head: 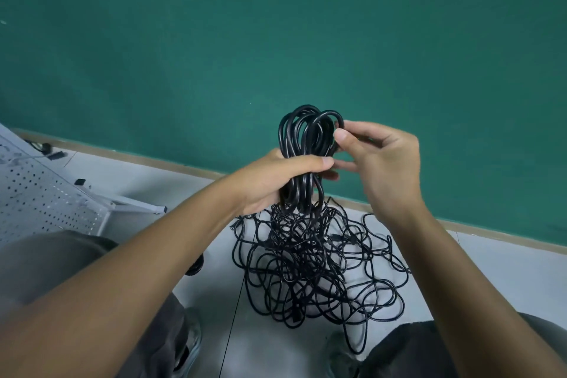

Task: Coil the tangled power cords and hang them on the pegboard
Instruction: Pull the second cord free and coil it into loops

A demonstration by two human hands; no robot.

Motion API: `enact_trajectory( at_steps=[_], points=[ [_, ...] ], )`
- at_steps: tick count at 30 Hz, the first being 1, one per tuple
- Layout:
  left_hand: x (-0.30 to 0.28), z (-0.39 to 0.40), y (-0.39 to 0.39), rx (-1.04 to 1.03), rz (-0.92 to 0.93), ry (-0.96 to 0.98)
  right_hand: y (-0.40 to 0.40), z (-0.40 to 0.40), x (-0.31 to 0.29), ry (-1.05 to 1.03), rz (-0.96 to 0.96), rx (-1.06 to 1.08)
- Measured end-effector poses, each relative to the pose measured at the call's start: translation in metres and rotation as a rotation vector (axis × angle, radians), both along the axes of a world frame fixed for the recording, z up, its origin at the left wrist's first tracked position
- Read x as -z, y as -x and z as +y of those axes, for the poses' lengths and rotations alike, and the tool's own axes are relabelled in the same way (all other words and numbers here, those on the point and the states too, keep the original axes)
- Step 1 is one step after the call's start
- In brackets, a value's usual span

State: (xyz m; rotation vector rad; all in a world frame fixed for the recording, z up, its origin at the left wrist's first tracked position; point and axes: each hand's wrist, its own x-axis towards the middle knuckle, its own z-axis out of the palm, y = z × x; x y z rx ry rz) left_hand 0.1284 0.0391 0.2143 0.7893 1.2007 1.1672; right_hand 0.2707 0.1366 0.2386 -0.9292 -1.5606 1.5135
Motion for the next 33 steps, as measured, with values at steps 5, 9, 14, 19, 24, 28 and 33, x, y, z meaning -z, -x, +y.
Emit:
enact_trajectory(
  at_steps=[5,9,14,19,24,28,33],
  points=[
    [0.005,0.005,-0.001,0.012,-0.027,0.046,0.001,0.010,0.010,-0.029,-0.078,0.022],
    [0.015,0.007,0.000,0.022,-0.121,0.048,0.002,0.017,0.018,0.005,-0.124,0.001],
    [0.011,0.011,-0.003,-0.126,-0.243,0.015,0.006,-0.001,0.031,0.138,-0.122,-0.116],
    [0.007,0.016,0.012,-0.366,-0.370,0.092,0.006,-0.019,0.051,0.157,-0.285,-0.326],
    [0.006,0.018,0.030,-0.563,-0.377,0.110,0.003,-0.037,0.060,0.144,-0.407,-0.428],
    [0.005,0.017,0.041,-0.707,-0.355,0.128,0.000,-0.039,0.057,0.127,-0.413,-0.525],
    [0.013,0.017,0.037,-0.630,-0.182,0.131,-0.005,-0.031,0.042,-0.031,-0.477,-0.569]
  ],
)
